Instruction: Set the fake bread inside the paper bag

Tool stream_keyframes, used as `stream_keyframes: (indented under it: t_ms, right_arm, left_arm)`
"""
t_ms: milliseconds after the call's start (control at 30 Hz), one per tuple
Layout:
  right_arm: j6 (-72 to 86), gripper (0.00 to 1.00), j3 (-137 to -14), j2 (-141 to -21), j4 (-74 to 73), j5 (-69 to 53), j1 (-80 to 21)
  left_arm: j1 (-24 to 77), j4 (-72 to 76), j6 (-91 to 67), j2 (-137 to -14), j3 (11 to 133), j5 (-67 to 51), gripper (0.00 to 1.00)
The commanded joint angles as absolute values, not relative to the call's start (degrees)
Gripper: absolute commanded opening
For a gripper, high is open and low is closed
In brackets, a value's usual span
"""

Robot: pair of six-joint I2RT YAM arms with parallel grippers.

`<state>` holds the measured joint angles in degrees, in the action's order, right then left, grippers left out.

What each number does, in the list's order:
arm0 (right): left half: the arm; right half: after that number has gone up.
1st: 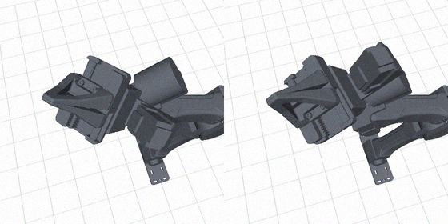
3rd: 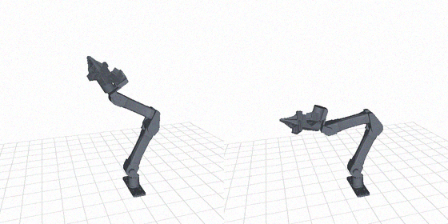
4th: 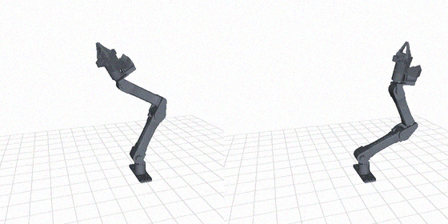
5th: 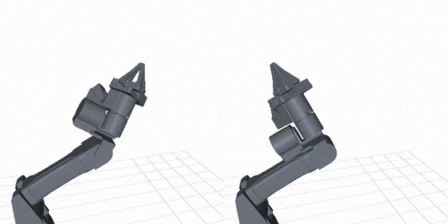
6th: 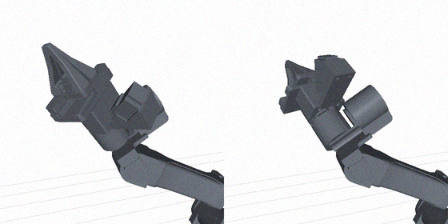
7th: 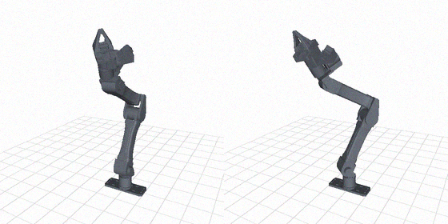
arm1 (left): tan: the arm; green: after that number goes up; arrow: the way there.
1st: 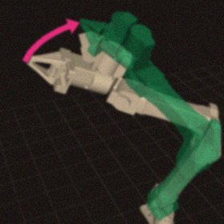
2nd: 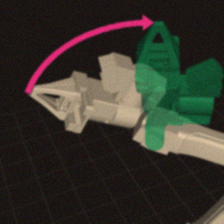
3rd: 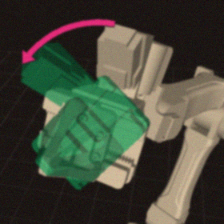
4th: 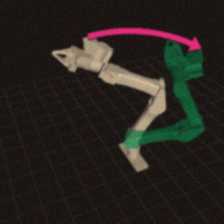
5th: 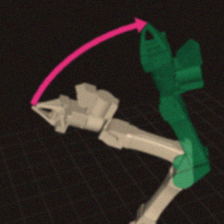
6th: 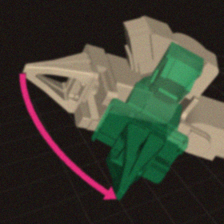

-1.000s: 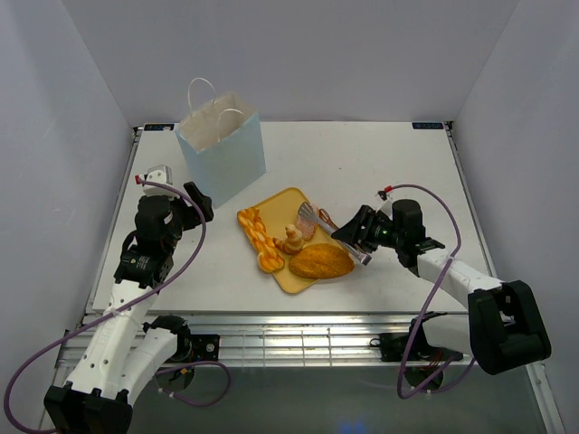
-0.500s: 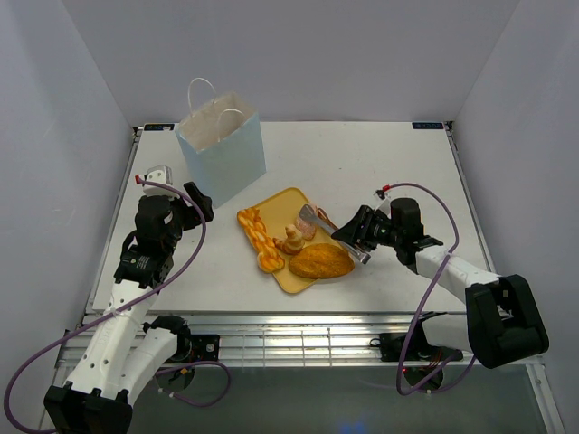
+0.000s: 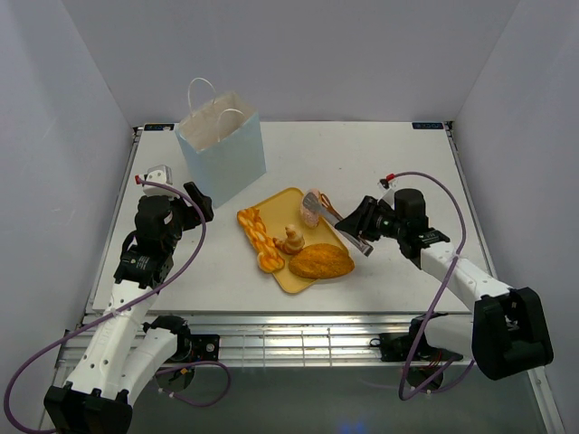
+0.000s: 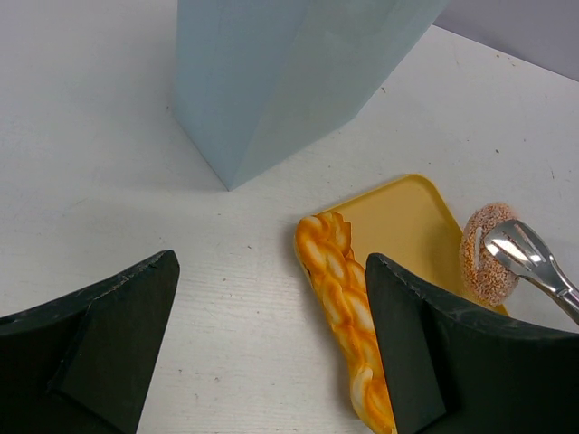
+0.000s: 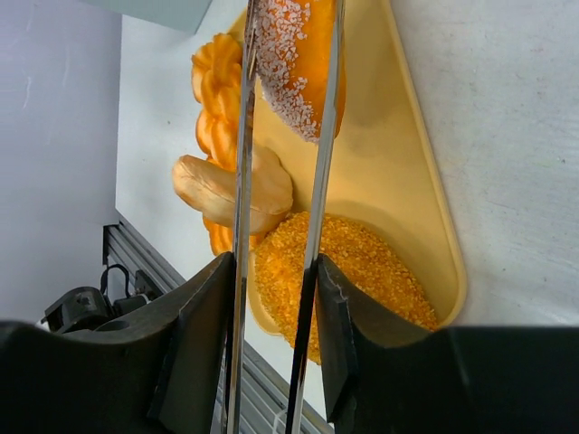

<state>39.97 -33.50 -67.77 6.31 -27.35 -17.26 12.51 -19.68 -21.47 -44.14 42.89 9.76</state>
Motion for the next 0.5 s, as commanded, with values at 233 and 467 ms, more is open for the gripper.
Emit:
stream_keyframes:
  t_ms: [233, 467]
  right_arm:
    - [37.8, 0.41, -44.28, -63.81, 4.14, -28.21, -17.05]
    - [36.39, 0.41, -58.78, -68.37, 2.2, -28.74, -17.05]
  left_arm:
    - [12.74, -19.42, -21.18, -43.24, 43.15, 9.49, 0.94]
    - [12.74, -19.42, -21.18, -43.15, 43.15, 9.4, 0.94]
